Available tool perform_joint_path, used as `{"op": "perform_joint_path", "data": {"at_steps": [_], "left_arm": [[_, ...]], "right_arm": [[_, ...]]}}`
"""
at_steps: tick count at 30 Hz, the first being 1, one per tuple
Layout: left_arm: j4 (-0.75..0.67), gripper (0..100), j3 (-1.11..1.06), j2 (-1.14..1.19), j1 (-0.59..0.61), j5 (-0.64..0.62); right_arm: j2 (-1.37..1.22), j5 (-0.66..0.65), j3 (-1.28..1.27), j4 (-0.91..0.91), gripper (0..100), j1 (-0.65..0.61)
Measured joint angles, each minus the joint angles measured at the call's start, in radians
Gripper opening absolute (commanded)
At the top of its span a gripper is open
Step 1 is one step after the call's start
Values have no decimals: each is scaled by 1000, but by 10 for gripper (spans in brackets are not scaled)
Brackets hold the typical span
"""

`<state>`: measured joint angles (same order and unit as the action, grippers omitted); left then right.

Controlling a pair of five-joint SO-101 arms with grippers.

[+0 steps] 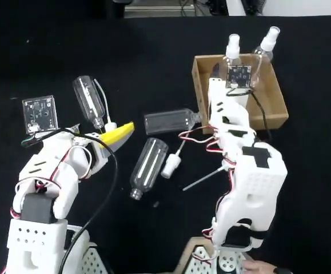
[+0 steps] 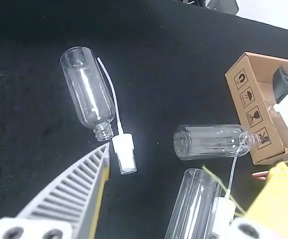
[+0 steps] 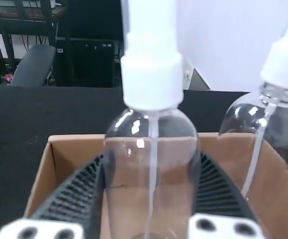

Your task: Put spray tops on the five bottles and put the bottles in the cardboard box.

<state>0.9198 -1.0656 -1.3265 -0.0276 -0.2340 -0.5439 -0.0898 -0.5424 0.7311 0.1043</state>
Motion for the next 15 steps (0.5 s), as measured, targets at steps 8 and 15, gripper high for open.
{"op": "perform_joint_path", "data": {"at_steps": [8,15], "left_arm": [[0,449,0,0,0,0],[0,449,0,0,0,0]], "right_arm": [[0,0,0,0,336,0],[0,0,0,0,300,0]]}}
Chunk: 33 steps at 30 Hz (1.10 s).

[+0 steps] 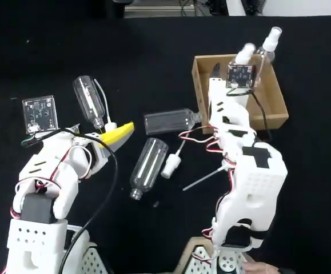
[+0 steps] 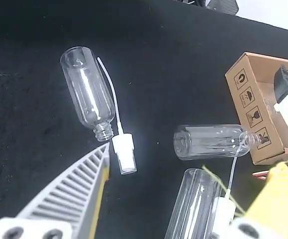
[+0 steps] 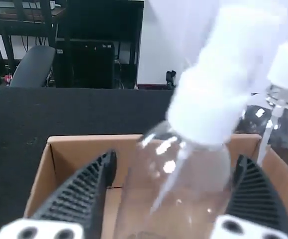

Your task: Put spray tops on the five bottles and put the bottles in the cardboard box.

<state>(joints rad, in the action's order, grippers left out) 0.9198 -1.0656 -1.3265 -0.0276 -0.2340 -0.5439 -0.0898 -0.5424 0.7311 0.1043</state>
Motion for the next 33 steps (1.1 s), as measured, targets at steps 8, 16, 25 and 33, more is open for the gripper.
{"op": "perform_joint_path", "data": {"at_steps": [8,16,25,33], "left_arm": [[0,449,0,0,0,0],[0,449,0,0,0,0],[0,449,0,0,0,0],[0,449,0,0,0,0]], "right_arm": [[9,0,-54,0,301,0],[141,0,-133,0,301,0],[393,0,-224,-143,301,0],[723,0,-176,-784,297,0]]}}
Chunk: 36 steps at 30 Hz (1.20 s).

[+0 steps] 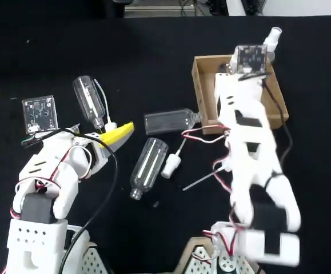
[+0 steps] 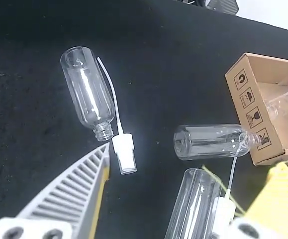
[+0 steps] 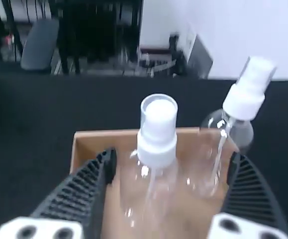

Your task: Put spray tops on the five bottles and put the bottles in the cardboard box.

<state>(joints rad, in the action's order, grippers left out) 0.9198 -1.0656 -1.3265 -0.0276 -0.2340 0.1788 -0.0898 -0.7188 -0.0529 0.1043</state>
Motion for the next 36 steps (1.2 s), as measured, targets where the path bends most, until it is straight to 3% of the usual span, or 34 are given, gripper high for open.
{"op": "perform_joint_path", "data": {"at_steps": [2,7,9,18,36], "left_arm": [[0,449,0,0,0,0],[0,449,0,0,0,0],[0,449,0,0,0,0],[0,449,0,0,0,0],[0,449,0,0,0,0]], "right_arm": [[66,8,38,-169,253,0],[127,144,133,-534,5,26],[127,163,153,-603,18,43],[32,153,164,-638,10,57],[-443,153,482,-638,11,57]]}}
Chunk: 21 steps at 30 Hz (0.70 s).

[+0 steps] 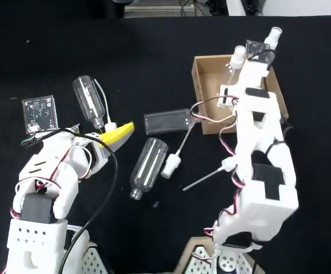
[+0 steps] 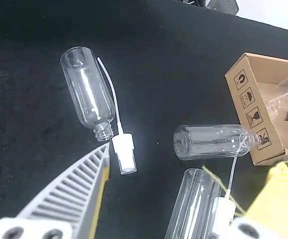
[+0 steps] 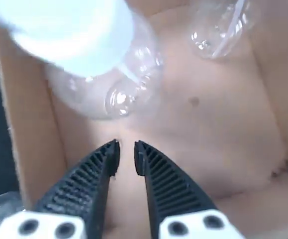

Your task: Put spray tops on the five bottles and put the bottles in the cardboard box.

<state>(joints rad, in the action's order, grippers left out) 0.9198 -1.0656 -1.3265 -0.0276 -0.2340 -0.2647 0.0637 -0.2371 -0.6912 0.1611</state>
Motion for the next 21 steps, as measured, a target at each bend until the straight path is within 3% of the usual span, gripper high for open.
{"op": "perform_joint_path", "data": {"at_steps": [21], "left_arm": [[0,449,0,0,0,0]], "right_arm": [[-242,0,245,0,11,0]]}}
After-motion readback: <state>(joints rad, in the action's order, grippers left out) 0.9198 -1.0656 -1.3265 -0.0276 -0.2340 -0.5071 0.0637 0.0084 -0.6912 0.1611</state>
